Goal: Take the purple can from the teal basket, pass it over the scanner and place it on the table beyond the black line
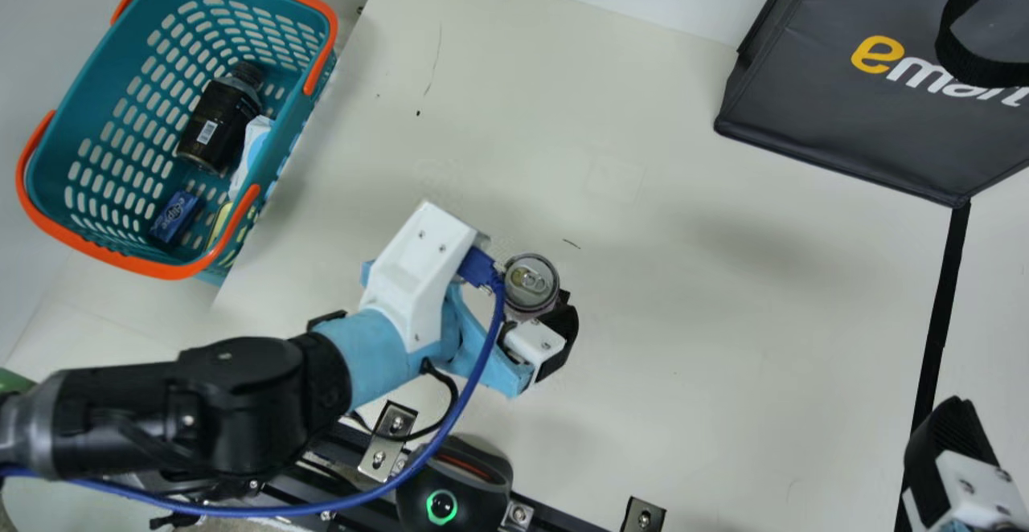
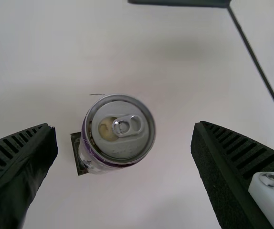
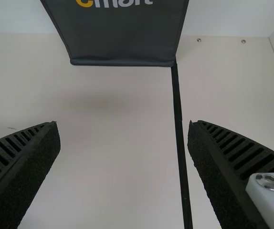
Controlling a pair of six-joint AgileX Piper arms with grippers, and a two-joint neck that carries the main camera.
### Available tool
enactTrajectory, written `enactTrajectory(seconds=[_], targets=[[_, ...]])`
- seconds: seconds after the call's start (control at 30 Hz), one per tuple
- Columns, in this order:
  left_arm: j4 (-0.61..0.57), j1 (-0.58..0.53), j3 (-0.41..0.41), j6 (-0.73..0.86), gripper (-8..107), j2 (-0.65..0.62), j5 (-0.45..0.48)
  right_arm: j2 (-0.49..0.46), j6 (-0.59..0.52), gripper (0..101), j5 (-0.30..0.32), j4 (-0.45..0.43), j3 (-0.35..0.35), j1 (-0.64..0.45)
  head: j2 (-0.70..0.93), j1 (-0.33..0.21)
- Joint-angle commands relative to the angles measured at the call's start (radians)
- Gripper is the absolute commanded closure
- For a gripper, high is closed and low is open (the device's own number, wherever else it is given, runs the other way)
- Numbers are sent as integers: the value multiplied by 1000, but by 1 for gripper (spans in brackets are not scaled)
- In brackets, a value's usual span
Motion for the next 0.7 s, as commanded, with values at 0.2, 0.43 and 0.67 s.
enactTrajectory(seconds=[0.2,0.43,0.67], targets=[[-227,62,-37,289,9,-118,39,0,0,6,0,0,0,0,2,-29],[-395,180,-68,545,9,-214,111,0,0,6,0,0,0,0,2,-29],[-500,364,-113,784,9,-275,212,0,0,6,0,0,0,0,2,-29]])
